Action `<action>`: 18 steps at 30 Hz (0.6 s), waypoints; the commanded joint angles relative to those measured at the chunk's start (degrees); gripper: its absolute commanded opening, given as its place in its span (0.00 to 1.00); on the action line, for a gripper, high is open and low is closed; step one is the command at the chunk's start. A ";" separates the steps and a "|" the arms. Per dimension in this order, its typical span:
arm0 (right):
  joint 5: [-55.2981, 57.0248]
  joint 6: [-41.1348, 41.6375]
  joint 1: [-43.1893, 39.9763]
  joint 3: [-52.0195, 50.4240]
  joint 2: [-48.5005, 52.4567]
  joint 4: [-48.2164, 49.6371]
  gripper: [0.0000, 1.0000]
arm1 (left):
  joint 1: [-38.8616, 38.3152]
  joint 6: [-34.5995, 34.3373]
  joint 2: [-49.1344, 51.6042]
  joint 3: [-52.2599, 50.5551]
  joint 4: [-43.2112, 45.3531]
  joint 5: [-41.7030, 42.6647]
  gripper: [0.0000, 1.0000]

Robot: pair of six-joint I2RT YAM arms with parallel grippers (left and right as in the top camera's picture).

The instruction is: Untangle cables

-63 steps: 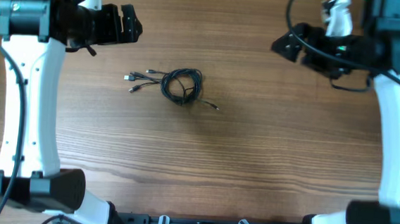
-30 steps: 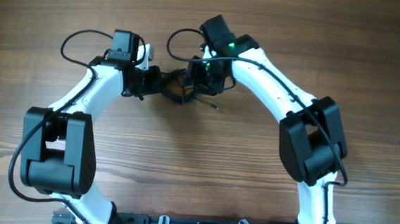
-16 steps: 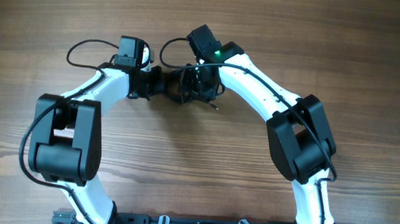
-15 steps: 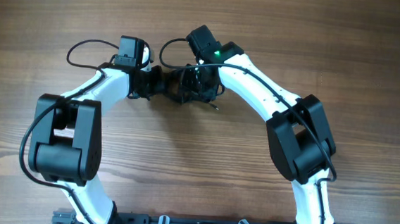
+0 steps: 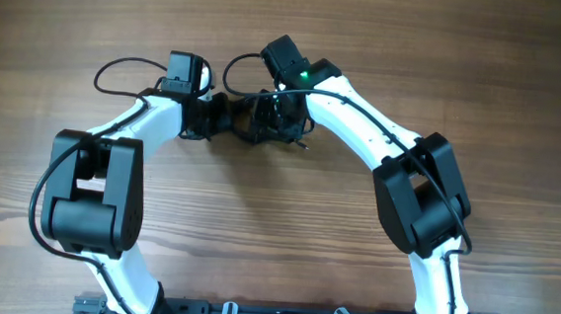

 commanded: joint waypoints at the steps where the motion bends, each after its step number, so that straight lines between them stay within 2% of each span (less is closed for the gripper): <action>1: 4.85 0.70 2.08 -1.33 1.40 2.10 0.45 | 0.11 3.04 2.12 -0.96 -0.68 3.21 0.04; 3: 4.57 0.85 2.82 -2.54 1.40 6.25 0.42 | 0.76 3.78 0.79 -0.94 -0.66 9.75 0.04; 6: 3.91 -1.27 2.91 -2.54 1.38 9.46 0.04 | 2.34 3.72 -2.16 -0.94 -0.68 13.92 0.04; 8: -2.34 -5.66 1.86 -2.16 1.01 9.22 0.04 | 3.96 3.69 -5.07 -0.94 -1.25 15.10 0.04; 13: -29.64 -15.08 -5.84 -1.79 -4.79 9.84 0.04 | 6.62 3.72 -8.52 -0.94 -2.80 14.36 0.04; 18: -41.38 -25.59 -10.60 -1.79 -12.17 9.92 0.04 | 6.71 3.74 -8.50 -0.96 -4.83 14.36 0.04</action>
